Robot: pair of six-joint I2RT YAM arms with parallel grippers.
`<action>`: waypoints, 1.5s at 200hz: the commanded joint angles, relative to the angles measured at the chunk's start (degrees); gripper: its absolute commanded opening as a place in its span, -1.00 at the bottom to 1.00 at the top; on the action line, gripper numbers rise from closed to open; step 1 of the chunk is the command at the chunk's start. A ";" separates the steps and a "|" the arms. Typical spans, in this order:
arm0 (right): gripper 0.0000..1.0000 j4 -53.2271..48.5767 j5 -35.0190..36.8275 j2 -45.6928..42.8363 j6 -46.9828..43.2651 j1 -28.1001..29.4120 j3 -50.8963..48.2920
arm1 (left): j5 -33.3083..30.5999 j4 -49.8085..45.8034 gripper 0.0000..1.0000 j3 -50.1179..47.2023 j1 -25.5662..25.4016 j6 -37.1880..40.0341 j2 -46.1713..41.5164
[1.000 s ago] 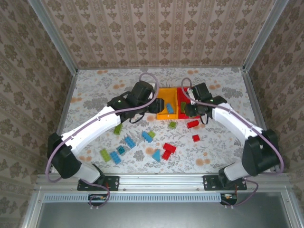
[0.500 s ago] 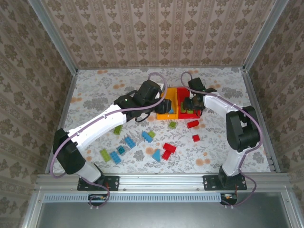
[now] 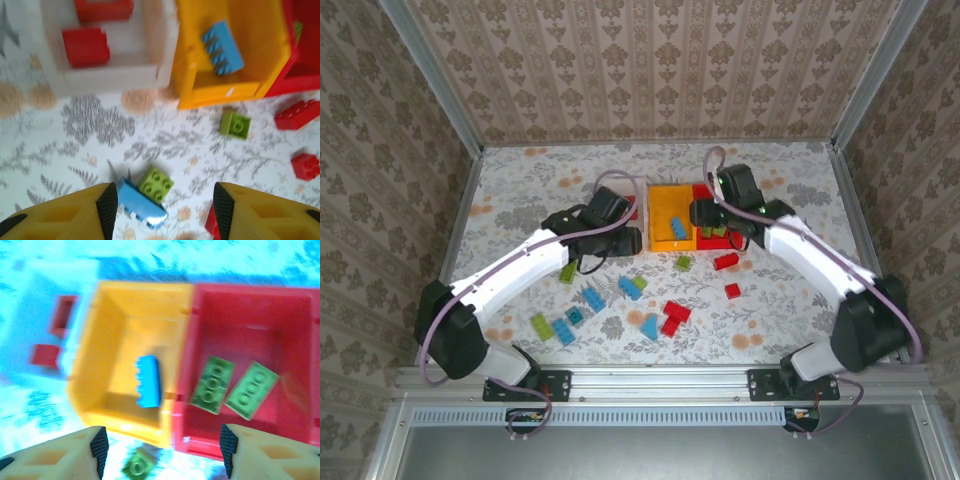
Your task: Sort the legos into containers by color
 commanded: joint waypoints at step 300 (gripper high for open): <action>0.70 -34.01 2.69 -51.49 20.36 5.90 -15.63 | 0.52 -3.38 0.72 13.71 -24.85 51.40 31.15</action>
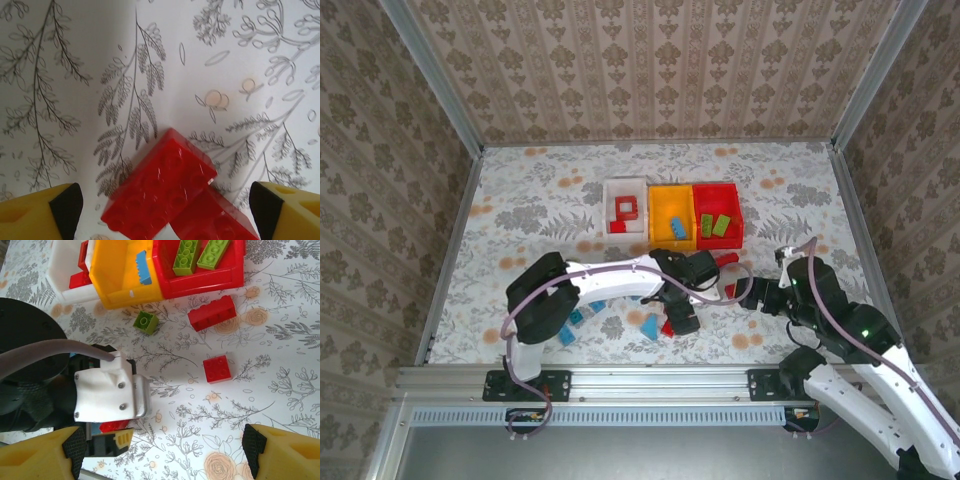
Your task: Sort the legos into containers by color
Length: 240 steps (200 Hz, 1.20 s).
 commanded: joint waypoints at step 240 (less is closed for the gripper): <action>0.70 12.15 -12.64 5.23 -0.53 -0.46 -1.73 | 3.38 -3.45 -0.20 -0.73 8.93 -9.98 3.83</action>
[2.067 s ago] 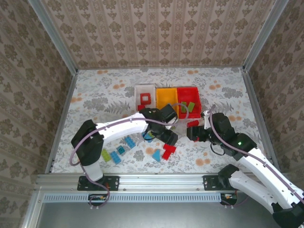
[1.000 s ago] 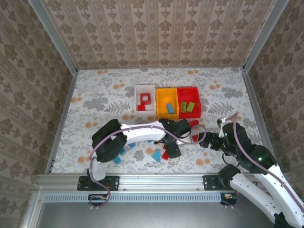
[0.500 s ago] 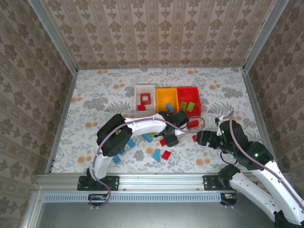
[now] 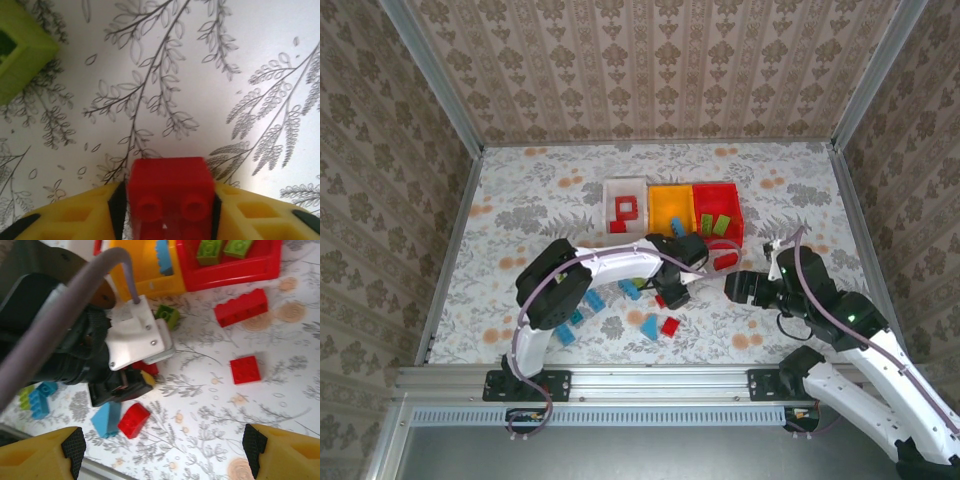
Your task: Sort the legos into containers by color
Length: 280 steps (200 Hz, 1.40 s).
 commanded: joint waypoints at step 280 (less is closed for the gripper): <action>0.64 29.67 -15.81 19.40 -7.98 -1.48 1.64 | 2.67 -3.90 -0.51 19.43 28.66 -13.68 0.64</action>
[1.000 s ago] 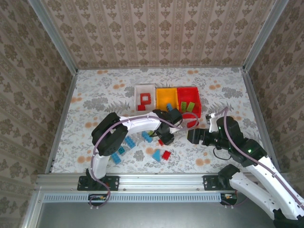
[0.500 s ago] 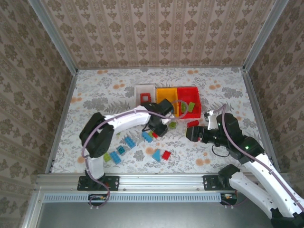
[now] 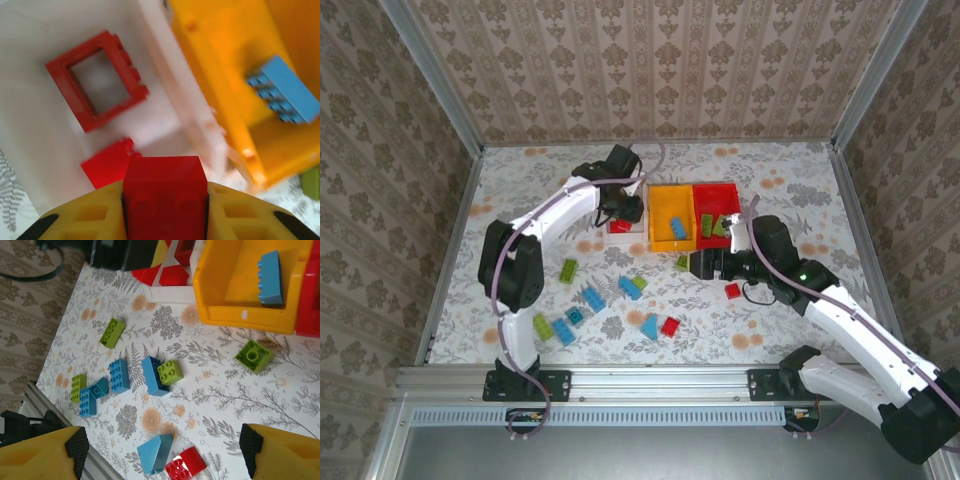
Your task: Sort the legos into containers by color
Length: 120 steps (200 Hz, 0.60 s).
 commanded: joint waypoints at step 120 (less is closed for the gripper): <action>0.66 -3.04 5.87 2.44 -6.58 2.13 2.71 | 2.01 -0.34 0.08 2.56 1.80 -5.51 0.18</action>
